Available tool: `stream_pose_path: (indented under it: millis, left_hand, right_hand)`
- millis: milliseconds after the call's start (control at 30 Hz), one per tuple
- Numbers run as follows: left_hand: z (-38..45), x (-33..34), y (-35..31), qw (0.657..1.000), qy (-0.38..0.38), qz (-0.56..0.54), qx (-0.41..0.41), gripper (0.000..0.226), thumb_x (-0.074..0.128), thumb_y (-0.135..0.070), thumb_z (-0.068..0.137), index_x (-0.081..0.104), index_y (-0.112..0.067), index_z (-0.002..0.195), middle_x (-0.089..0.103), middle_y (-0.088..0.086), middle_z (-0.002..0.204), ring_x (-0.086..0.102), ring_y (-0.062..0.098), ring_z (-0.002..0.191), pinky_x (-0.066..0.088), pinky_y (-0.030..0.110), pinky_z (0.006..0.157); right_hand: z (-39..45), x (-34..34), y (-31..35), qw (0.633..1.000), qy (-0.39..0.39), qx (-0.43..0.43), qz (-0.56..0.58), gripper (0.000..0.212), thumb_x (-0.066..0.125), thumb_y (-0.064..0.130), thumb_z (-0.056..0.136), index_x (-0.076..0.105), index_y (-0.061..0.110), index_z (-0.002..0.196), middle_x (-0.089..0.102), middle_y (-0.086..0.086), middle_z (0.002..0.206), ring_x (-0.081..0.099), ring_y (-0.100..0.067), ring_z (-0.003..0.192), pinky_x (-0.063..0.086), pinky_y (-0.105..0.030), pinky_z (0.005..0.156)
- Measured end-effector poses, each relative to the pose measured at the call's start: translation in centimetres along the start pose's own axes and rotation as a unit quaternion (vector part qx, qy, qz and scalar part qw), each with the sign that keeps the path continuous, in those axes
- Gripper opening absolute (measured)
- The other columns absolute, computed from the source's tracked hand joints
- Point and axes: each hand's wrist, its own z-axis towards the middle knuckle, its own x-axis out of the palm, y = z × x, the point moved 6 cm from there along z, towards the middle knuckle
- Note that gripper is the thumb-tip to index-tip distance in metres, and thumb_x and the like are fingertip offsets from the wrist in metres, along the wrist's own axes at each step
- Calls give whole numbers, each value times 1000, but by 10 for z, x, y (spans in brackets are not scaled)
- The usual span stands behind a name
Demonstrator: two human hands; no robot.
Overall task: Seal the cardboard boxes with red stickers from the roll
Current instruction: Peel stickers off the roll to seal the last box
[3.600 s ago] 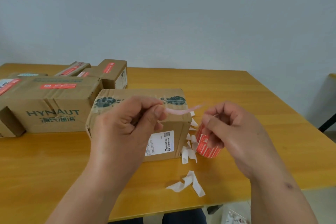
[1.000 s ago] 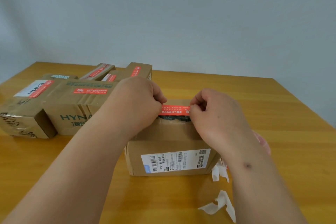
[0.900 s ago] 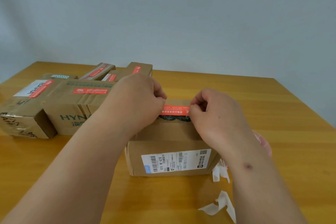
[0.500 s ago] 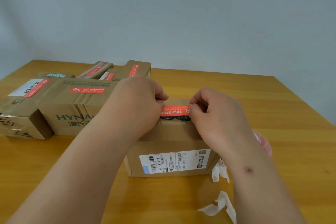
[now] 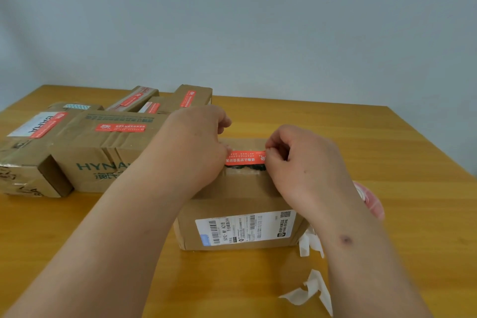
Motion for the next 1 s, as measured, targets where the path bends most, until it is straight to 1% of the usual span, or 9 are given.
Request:
stream_pose_path:
  millis: [67, 133, 233, 300, 467, 633, 767, 933, 1000]
  left_hand:
    - [1, 2, 4, 999, -22, -27, 8, 40, 66, -21, 88, 57, -31, 126, 61, -16, 110, 54, 6, 102, 35, 17, 77]
    - [4, 4, 4, 999, -22, -33, 10, 38, 67, -21, 88, 58, -32, 123, 61, -16, 106, 54, 5, 97, 36, 16, 71]
    - [6, 8, 5, 999, -14, -29, 8, 41, 67, -22, 88, 55, -33, 126, 60, -16, 109, 53, 5, 97, 35, 19, 76]
    - [7, 9, 6, 999, -17, -29, 8, 43, 67, -23, 89, 54, -32, 128, 59, -15, 111, 51, 6, 98, 34, 20, 78]
    - [7, 10, 2, 1000, -19, -2, 10, 47, 63, -24, 92, 48, -30, 135, 58, -8, 121, 53, 13, 108, 37, 22, 81]
    - [6, 13, 4, 999, -30, 7, 11, 45, 63, -25, 91, 49, -30, 133, 55, -6, 124, 53, 16, 110, 39, 25, 84]
    - [6, 14, 4, 998, -53, 20, 21, 43, 62, -24, 91, 49, -30, 131, 53, -6, 122, 51, 15, 104, 36, 24, 78]
    - [2, 15, 3, 996, -76, 25, 32, 42, 60, -24, 92, 48, -29, 131, 52, -6, 119, 46, 12, 91, 37, 24, 74]
    - [-1, 14, 2, 996, -88, 19, 30, 41, 60, -23, 92, 47, -30, 130, 52, -6, 114, 48, 12, 90, 40, 26, 73]
  right_hand:
    - [1, 1, 1, 1000, 1, -3, -10, 11, 50, 23, 90, 61, 25, 88, 58, 11, 76, 52, -7, 71, 39, -20, 56]
    - [1, 1, 1, 1000, 1, -6, -20, 11, 49, 23, 90, 60, 25, 88, 58, 11, 78, 52, -7, 72, 38, -18, 56]
    - [2, 1, 2, 999, -3, -13, -33, 10, 49, 23, 90, 58, 26, 87, 57, 11, 79, 50, -6, 72, 33, -14, 54]
    - [2, 2, 3, 999, -5, -18, -40, 10, 49, 23, 90, 58, 26, 87, 57, 9, 81, 50, -9, 73, 33, -14, 55]
    - [3, 4, 7, 998, -6, -29, -49, 9, 48, 21, 89, 56, 25, 86, 56, 7, 82, 50, -14, 75, 36, -27, 59]
    - [2, 5, 8, 997, -12, -35, -61, 7, 48, 22, 89, 52, 25, 84, 53, 6, 80, 49, -15, 75, 34, -29, 61]
    - [3, 7, 8, 997, -14, -37, -71, 6, 48, 22, 87, 52, 24, 83, 51, 6, 78, 48, -16, 74, 33, -29, 60]
    - [2, 7, 9, 996, -13, -39, -78, 7, 48, 22, 87, 52, 23, 82, 49, 5, 77, 47, -16, 74, 33, -30, 60]
    - [1, 6, 9, 996, -21, -42, -80, 8, 48, 21, 86, 55, 21, 82, 50, 5, 76, 47, -16, 74, 35, -30, 59]
